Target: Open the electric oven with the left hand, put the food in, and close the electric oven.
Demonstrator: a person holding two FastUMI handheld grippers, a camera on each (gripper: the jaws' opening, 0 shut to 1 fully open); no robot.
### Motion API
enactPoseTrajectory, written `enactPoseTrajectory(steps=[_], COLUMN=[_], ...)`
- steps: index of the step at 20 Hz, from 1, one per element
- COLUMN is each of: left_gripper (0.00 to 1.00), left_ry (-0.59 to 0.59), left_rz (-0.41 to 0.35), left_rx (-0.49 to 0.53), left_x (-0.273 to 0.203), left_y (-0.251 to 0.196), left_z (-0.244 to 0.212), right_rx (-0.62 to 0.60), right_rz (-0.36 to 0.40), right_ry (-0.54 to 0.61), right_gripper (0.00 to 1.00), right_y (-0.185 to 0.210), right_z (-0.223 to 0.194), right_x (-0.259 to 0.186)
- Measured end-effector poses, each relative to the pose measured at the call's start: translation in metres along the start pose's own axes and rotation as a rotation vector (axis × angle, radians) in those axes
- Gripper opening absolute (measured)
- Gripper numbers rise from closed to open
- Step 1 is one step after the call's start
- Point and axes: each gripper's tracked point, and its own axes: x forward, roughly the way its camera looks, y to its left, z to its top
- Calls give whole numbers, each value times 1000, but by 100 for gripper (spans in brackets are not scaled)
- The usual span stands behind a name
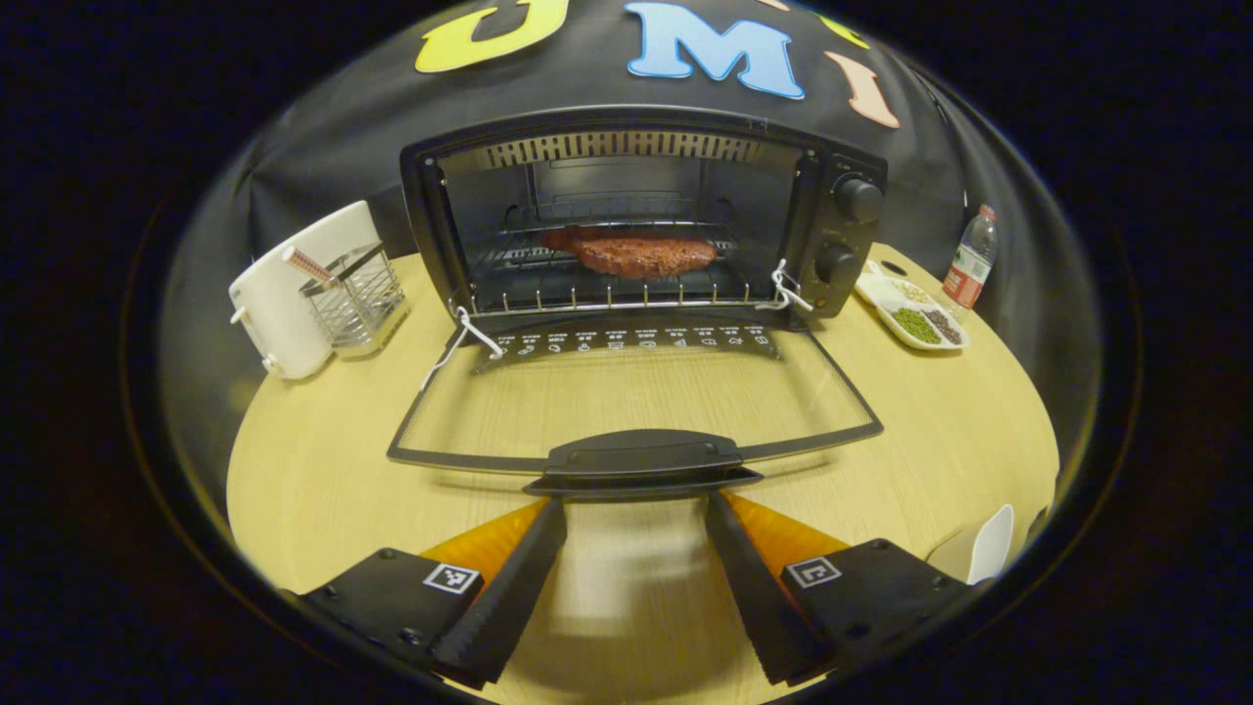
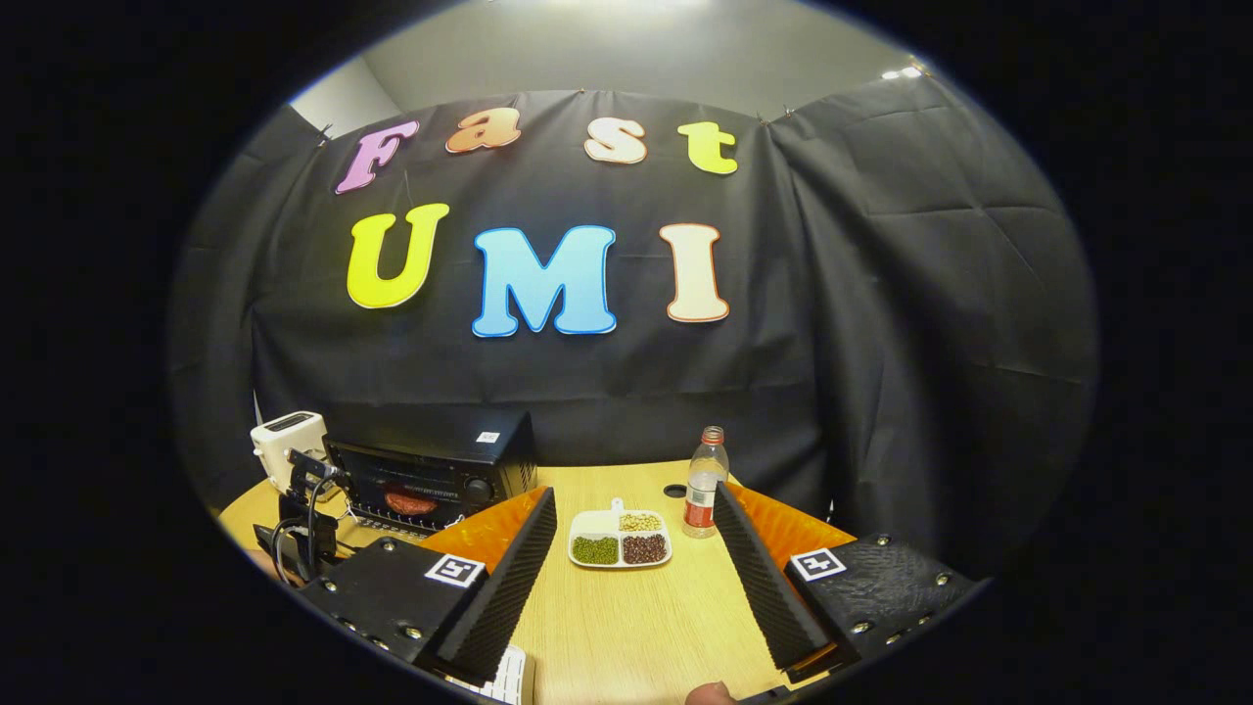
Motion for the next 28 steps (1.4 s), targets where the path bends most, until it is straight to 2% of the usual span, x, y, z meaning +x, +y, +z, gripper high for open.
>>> enactPoseTrajectory(steps=[3, 5, 6, 7, 15, 16, 17, 18, 22, 24, 26, 27, 28], left_gripper=[100, 98, 94, 100, 98, 98, 94, 100, 98, 100, 94, 100, 98], left_ry=[-3, -24, -37, -48, -137, -155, -171, -189, -274, -308, -332, -351, -377], left_rz=[0, 4, 4, 6, 11, 10, 8, 5, 4, 16, 32, 38, 41], left_rx=[-12, -5, -3, -3, -5, -9, -14, -17, 42, 80, 88, 82, 74], left_x=[-3, -8, -12, -17, -42, -46, -49, -51, -59, -55, -50, -51, -52], left_y=[0, 0, 0, 0, 2, 3, 4, 4, 6, 11, 18, 22, 24], left_z=[2, 5, 9, 12, 54, 62, 70, 79, 119, 139, 156, 165, 175], right_rx=[-10, -17, -20, -24, -33, -30, -27, -23, -13, -24, -30, -27, -24], right_rz=[7, 12, 17, 20, 25, 25, 23, 22, 24, 26, 23, 23, 24], right_ry=[-7, -9, -7, -3, -8, -8, -7, -4, 9, 8, 11, 8, 5], right_gripper=[98, 98, 98, 98, 98, 98, 98, 98, 100, 98, 98, 98, 98], right_y=[0, 2, 3, 4, 4, 4, 4, 4, 8, 13, 15, 17, 20], right_z=[2, 2, 1, 0, -2, -2, -2, -2, -7, -1, -7, -7, -5], right_x=[-1, -1, -1, -1, -1, -1, -1, 0, -1, -2, -3, -3, -5])
